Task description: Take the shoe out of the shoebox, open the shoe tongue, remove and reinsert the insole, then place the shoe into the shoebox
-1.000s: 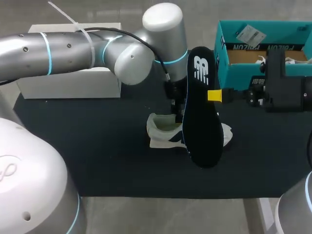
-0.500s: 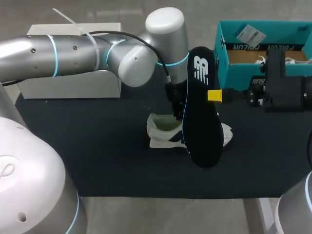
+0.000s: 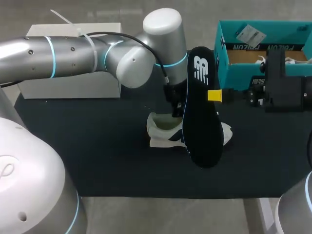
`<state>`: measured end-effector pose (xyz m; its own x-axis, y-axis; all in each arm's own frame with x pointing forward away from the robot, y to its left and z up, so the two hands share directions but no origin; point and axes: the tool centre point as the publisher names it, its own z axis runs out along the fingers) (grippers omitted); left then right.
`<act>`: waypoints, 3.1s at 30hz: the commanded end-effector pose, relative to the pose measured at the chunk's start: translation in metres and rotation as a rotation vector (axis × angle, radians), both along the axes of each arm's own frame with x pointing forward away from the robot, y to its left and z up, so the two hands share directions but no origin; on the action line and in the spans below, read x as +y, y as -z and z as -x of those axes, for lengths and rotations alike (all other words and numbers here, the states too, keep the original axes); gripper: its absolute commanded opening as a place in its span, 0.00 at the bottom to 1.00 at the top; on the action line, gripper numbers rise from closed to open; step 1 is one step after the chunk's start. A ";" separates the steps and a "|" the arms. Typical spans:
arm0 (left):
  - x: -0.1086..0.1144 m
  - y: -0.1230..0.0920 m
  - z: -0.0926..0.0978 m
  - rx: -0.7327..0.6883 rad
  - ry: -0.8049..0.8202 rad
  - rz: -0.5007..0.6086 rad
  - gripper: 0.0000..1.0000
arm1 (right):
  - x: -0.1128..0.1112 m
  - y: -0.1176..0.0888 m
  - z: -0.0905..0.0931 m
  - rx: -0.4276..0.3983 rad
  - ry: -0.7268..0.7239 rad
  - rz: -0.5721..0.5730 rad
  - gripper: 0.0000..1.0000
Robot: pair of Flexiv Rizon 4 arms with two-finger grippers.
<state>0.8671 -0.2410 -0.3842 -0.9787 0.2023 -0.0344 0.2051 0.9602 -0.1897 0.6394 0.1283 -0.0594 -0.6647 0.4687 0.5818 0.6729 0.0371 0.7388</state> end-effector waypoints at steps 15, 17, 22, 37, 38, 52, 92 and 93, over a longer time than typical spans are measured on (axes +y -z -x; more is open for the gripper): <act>0.008 -0.057 -0.015 0.313 1.225 -0.144 0.00 | 0.003 0.000 0.007 -0.003 0.013 0.000 0.00; 0.012 -0.061 -0.020 0.290 1.336 -0.143 0.00 | 0.003 0.000 0.007 -0.003 0.013 0.000 0.00; 0.024 -0.072 -0.034 0.171 1.629 -0.117 0.00 | 0.003 0.000 0.007 -0.003 0.013 0.000 0.00; 0.014 -0.077 -0.045 0.104 1.847 -0.096 0.00 | 0.003 0.000 0.007 -0.003 0.013 0.000 0.00; 0.013 -0.075 -0.046 0.110 1.844 -0.093 0.00 | 0.003 0.000 0.007 -0.003 0.013 0.000 0.00; 0.003 -0.053 -0.055 0.158 1.778 -0.208 0.00 | 0.003 0.000 0.007 -0.003 0.013 0.000 0.00; -0.011 -0.025 -0.052 0.225 1.548 -0.191 0.00 | 0.003 0.000 0.007 -0.003 0.013 0.000 0.00; -0.012 -0.025 -0.052 0.227 1.549 -0.193 0.00 | 0.003 0.000 0.007 -0.003 0.013 0.000 0.00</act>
<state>0.9156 -0.2472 -0.3592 0.1902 0.9591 0.2098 0.9590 -0.1358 -0.2487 0.6394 0.1283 -0.0594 -0.6647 0.4688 0.5818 0.6729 0.0371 0.7388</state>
